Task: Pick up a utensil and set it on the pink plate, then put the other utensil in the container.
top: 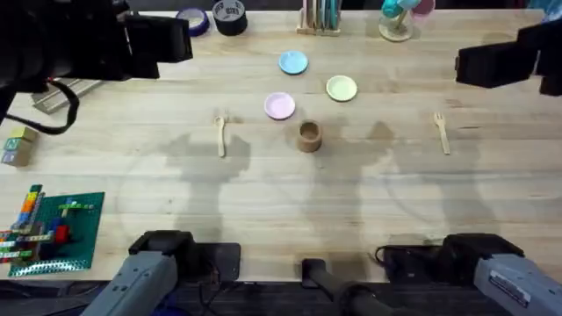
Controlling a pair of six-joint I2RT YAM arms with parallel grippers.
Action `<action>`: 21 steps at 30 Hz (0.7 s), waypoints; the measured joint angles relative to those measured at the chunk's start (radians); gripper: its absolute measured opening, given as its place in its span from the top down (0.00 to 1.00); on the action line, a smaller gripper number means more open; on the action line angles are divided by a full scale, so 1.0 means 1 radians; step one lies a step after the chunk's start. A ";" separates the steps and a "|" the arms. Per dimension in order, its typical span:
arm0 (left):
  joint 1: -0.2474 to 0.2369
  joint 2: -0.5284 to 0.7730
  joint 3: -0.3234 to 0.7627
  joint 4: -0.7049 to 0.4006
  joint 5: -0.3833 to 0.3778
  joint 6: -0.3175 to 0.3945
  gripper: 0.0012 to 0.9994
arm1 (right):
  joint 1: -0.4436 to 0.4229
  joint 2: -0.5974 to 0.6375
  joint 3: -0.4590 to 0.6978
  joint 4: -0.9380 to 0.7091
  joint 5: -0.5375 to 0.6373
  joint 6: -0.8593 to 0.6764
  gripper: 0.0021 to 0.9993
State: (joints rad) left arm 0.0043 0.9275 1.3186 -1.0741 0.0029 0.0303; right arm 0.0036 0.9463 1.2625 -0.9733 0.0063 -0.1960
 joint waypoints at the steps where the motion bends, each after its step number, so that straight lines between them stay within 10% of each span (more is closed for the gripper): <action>1: 0.000 0.000 0.000 0.000 0.000 0.000 0.00 | 0.000 0.000 0.000 0.000 0.000 0.000 0.00; 21: 0.000 0.000 0.001 -0.003 0.000 0.000 0.00 | 0.000 0.000 0.001 0.000 0.000 -0.008 0.00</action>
State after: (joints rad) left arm 0.0044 0.9276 1.3193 -1.0775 0.0029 0.0303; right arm 0.0036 0.9463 1.2633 -0.9731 0.0063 -0.2035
